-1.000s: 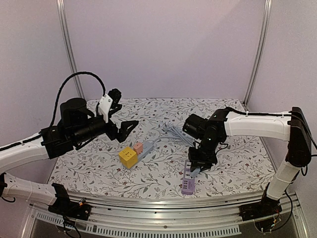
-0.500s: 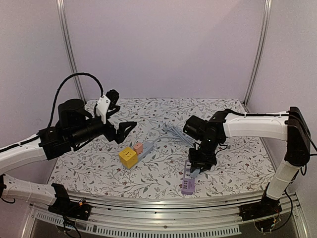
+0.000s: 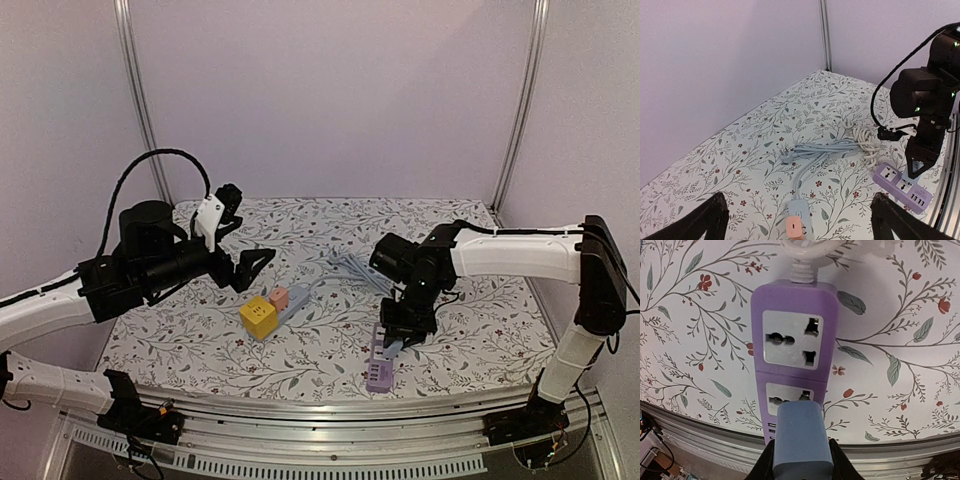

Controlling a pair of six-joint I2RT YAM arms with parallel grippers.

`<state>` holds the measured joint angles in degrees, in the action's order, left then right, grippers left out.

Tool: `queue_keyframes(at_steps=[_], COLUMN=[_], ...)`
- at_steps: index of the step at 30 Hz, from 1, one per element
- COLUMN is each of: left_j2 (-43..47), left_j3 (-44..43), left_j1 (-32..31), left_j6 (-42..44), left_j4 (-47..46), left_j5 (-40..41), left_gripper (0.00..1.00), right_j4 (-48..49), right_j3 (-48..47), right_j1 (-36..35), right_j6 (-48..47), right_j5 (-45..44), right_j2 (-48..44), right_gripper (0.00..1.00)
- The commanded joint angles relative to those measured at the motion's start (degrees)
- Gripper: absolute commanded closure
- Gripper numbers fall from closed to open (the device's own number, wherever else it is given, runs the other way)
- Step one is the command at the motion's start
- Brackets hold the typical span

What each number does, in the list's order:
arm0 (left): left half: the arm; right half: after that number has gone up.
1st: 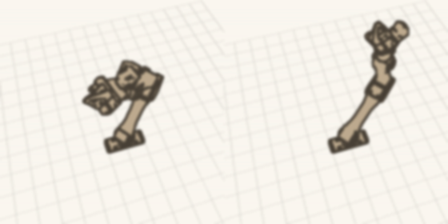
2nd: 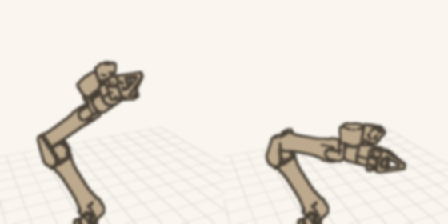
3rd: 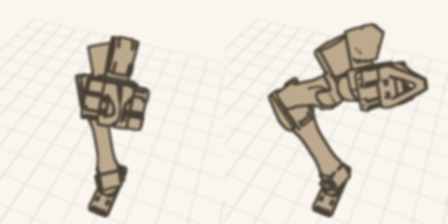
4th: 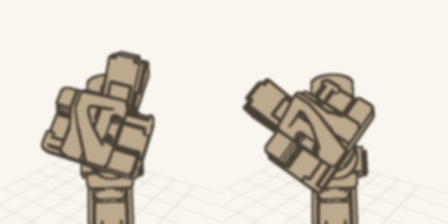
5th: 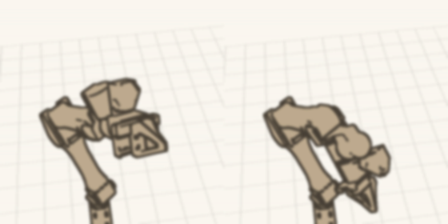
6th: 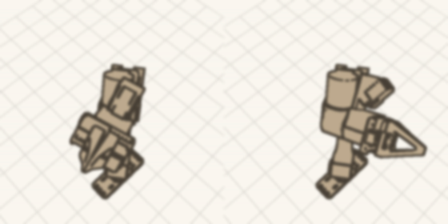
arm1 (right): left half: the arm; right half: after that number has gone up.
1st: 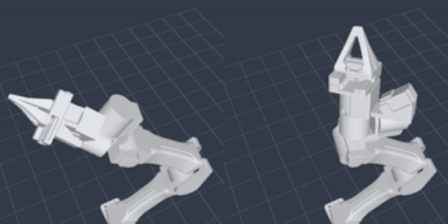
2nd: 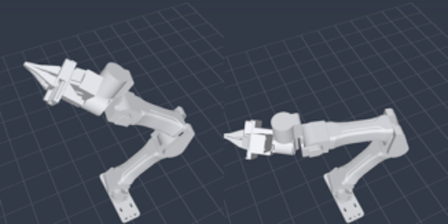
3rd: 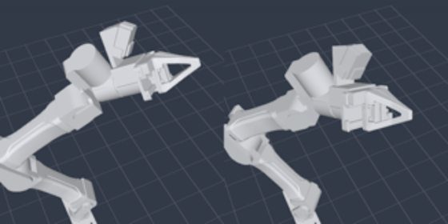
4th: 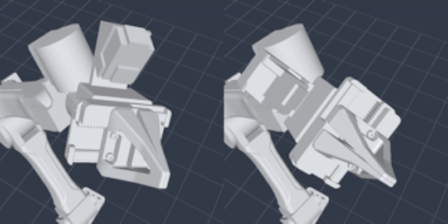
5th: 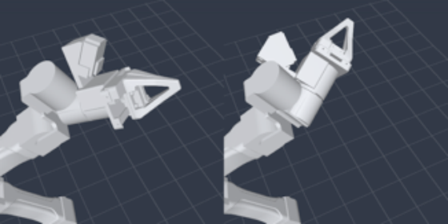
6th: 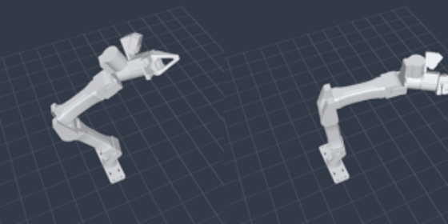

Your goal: Insert the plug

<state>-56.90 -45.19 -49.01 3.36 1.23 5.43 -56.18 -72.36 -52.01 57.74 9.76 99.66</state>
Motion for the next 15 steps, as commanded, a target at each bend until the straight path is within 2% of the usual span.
queue_keyframes(at_steps=[1, 15], left_j2=[0.6, 1.3], left_j3=[1.0, 1.3], left_j1=[-0.2, -0.2], left_j6=[-0.1, -0.1], left_j4=[0.7, 0.7], left_j5=[0.5, 0.5], left_gripper=[0.0, 0.01], right_j4=[-2.8, -2.6], right_j3=[1.9, 1.3], right_j1=[0.3, 0.2], right_j6=[2.6, 3.8], right_j5=[-3.9, -4.6], right_j2=[-0.1, 0.6], right_gripper=[1.0, 1.0])
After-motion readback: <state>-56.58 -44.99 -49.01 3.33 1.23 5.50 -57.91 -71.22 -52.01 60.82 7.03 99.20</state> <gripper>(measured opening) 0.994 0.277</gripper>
